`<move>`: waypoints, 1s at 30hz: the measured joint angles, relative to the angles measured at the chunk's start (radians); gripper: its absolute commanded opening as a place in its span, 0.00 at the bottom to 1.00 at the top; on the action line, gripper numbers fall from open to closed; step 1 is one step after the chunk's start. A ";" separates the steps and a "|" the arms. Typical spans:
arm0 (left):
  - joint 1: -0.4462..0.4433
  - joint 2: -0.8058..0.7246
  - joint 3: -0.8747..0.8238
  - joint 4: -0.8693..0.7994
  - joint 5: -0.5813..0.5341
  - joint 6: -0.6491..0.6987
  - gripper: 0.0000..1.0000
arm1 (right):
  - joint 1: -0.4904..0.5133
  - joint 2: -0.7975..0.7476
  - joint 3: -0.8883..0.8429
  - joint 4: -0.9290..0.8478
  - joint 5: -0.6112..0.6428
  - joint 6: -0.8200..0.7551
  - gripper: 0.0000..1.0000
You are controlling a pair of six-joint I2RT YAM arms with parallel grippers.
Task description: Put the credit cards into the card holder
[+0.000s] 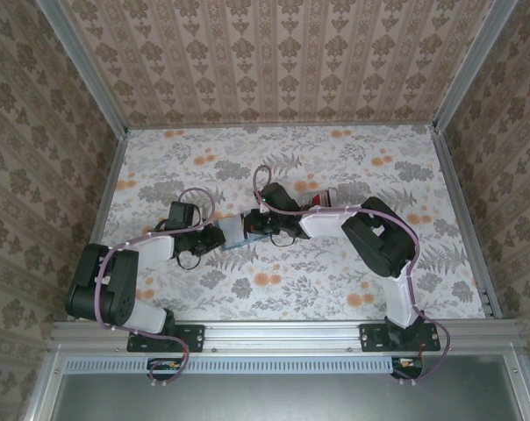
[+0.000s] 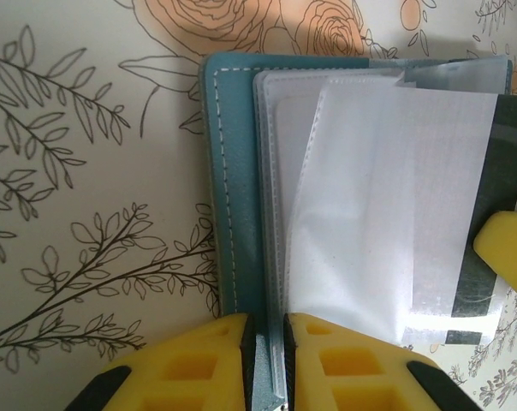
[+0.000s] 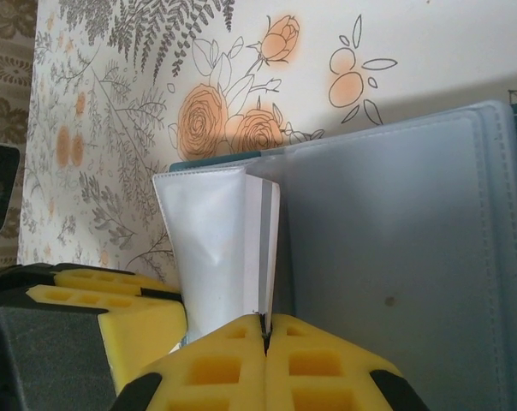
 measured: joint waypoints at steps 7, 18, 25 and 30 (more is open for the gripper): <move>0.000 0.001 0.002 -0.003 0.000 0.000 0.19 | -0.023 0.004 0.019 -0.050 -0.056 -0.007 0.03; 0.000 0.002 0.003 -0.007 0.000 0.000 0.19 | -0.013 0.069 0.129 -0.127 -0.060 -0.045 0.22; 0.000 0.000 0.008 -0.022 -0.004 0.001 0.19 | 0.022 0.045 0.138 -0.237 0.055 -0.126 0.36; 0.004 -0.013 0.026 -0.081 -0.024 0.016 0.19 | 0.030 0.021 0.141 -0.313 0.093 -0.162 0.37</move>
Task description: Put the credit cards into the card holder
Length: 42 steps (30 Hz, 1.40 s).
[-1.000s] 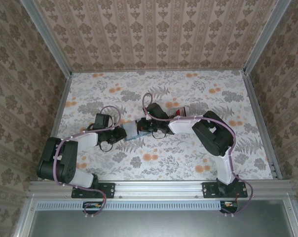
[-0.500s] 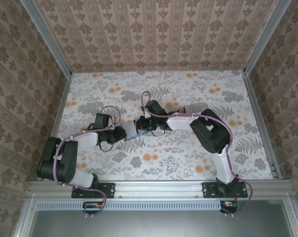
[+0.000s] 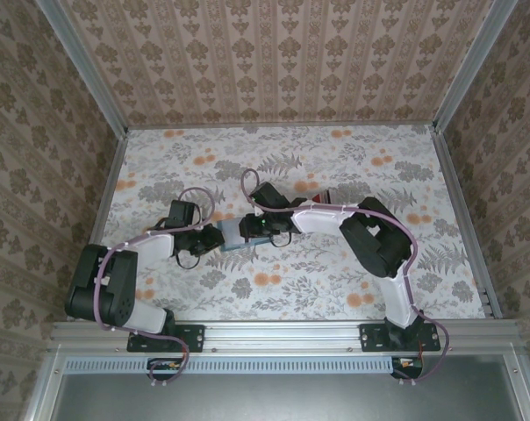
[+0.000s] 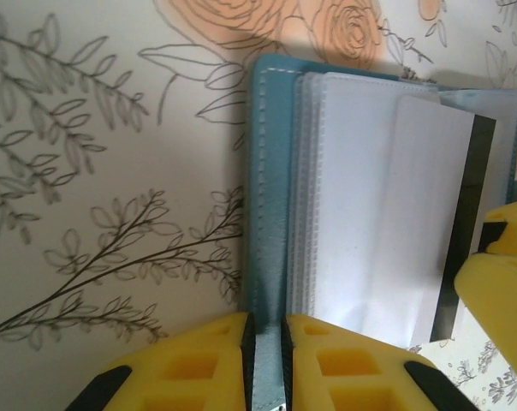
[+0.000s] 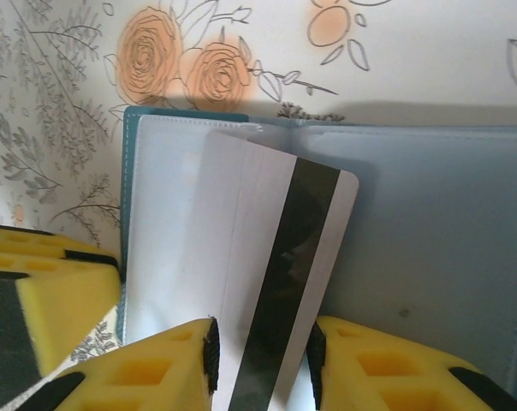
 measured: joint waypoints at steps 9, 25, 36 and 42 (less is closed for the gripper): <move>0.048 -0.047 0.026 -0.069 -0.026 0.023 0.19 | -0.004 -0.029 0.022 -0.097 0.065 -0.053 0.21; 0.029 0.100 0.122 -0.031 -0.001 0.025 0.19 | -0.026 -0.012 0.083 -0.128 0.106 -0.077 0.16; 0.015 0.151 0.135 -0.007 0.003 0.025 0.19 | -0.029 0.052 0.115 -0.137 0.101 -0.080 0.15; 0.011 0.163 0.142 0.000 0.006 0.024 0.19 | -0.029 0.055 0.121 -0.134 0.080 -0.080 0.15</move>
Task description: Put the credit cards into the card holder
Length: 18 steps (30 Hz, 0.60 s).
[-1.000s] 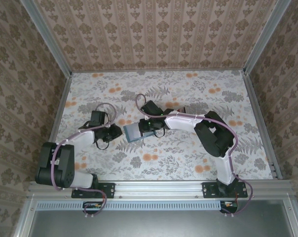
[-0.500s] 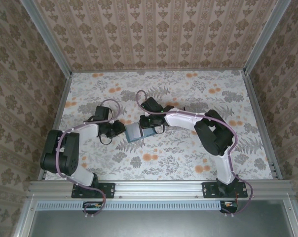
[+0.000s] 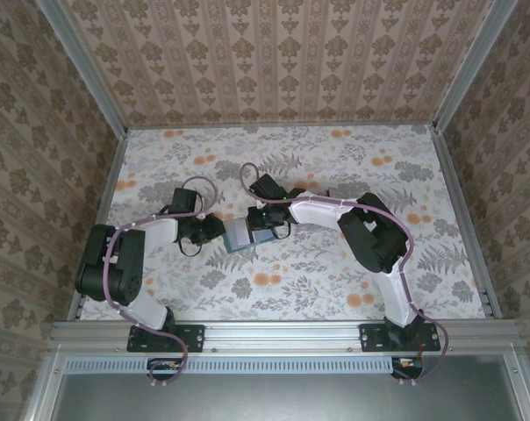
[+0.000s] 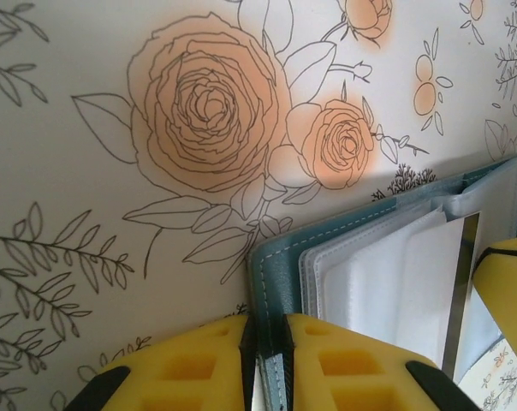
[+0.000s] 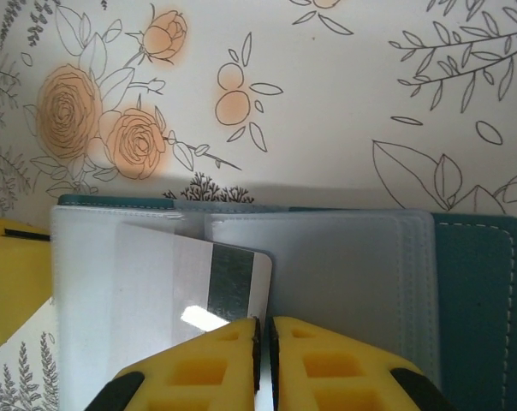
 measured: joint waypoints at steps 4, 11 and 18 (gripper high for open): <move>-0.004 0.008 0.008 0.001 0.000 0.000 0.19 | 0.001 0.000 0.000 0.000 -0.006 0.000 0.15; -0.012 0.019 0.018 0.007 0.000 -0.003 0.19 | 0.012 0.008 0.015 0.001 -0.018 0.000 0.15; -0.016 0.026 0.024 0.010 0.000 -0.003 0.19 | 0.029 0.022 0.030 0.007 -0.032 0.004 0.16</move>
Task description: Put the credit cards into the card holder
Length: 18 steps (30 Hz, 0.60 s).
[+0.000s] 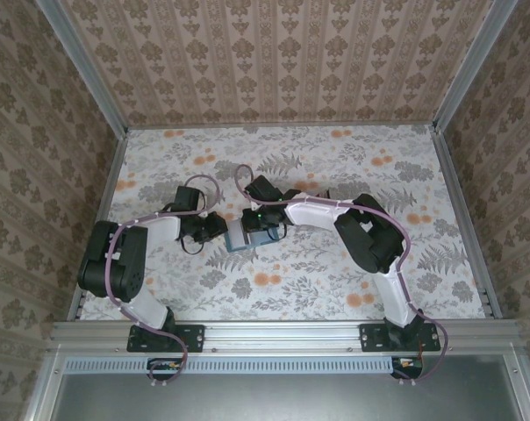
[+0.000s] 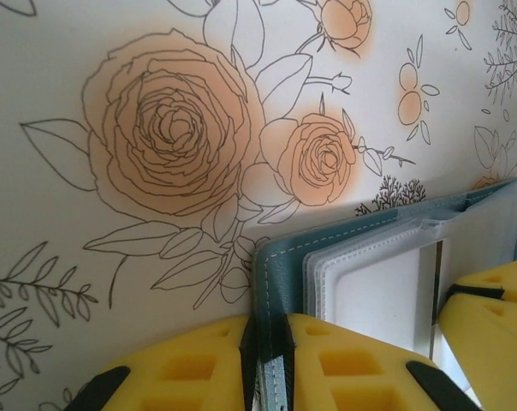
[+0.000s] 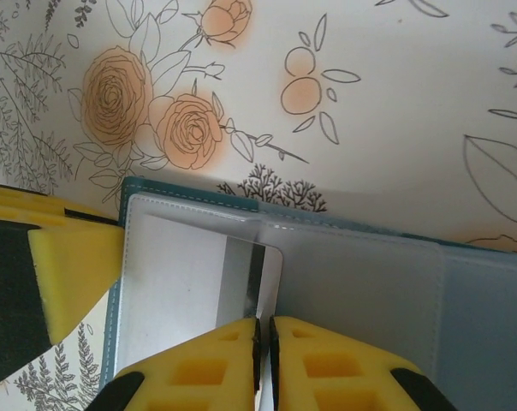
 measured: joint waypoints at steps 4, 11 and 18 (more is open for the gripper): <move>0.000 0.000 0.001 0.000 0.000 0.000 0.19 | 0.005 0.002 0.002 0.000 0.000 0.003 0.16; -0.001 0.000 0.002 -0.002 0.000 0.000 0.19 | 0.005 0.002 0.002 -0.001 0.000 0.003 0.16; -0.018 -0.005 0.014 -0.016 -0.005 0.000 0.19 | 0.005 -0.068 -0.034 -0.020 0.000 -0.008 0.17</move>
